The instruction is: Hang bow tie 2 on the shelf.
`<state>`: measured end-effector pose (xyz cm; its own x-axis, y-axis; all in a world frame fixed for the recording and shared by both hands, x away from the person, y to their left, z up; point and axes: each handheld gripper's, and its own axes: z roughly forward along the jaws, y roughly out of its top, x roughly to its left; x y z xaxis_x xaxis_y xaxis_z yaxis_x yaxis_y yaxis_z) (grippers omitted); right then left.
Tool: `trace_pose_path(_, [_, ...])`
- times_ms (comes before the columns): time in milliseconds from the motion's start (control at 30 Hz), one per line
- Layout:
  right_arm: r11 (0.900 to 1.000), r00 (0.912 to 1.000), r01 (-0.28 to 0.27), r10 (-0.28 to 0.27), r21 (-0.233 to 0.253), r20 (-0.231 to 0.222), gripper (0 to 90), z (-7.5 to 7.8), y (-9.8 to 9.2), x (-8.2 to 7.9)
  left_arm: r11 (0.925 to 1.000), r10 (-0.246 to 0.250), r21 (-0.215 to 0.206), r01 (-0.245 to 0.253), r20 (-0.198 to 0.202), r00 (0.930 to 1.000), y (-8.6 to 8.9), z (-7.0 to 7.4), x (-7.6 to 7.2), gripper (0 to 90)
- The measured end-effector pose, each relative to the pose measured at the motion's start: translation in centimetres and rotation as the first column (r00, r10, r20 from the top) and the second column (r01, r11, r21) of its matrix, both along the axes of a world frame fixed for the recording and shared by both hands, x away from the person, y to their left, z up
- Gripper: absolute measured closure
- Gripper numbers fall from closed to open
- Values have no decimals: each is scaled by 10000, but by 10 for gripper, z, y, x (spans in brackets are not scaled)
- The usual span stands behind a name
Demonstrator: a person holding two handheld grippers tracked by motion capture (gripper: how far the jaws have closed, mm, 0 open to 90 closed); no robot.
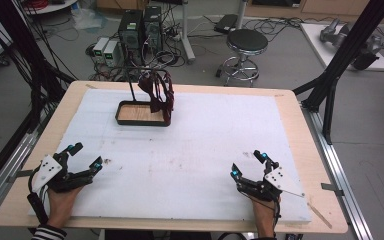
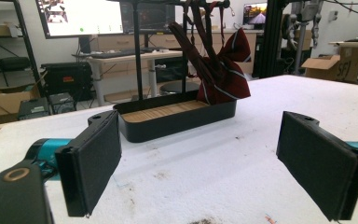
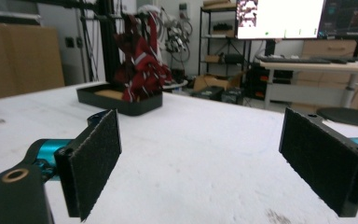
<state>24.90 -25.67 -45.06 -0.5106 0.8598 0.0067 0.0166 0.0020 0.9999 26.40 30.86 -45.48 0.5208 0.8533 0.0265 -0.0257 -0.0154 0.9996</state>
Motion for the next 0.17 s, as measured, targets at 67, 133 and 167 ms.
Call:
trace_pose_path(67, [9999, 10000, 2, -1, 109, -49, 120, -4, -1, 1, 10000, -7, -7, 7, -11, 10000, 0, 0, 0, 143])
trace_pose_path(133, [9999, 10000, 57, -57, 142, 14, 120, -4, -1, 0, 10000, 20, -34, -21, -13, 10000, 1, 0, 0, 143])
trace_pose_path(167, [9998, 10000, 42, -41, 205, -21, 120, -4, -1, 1, 10000, 18, -60, -18, -2, 10000, 1, 0, 0, 143])
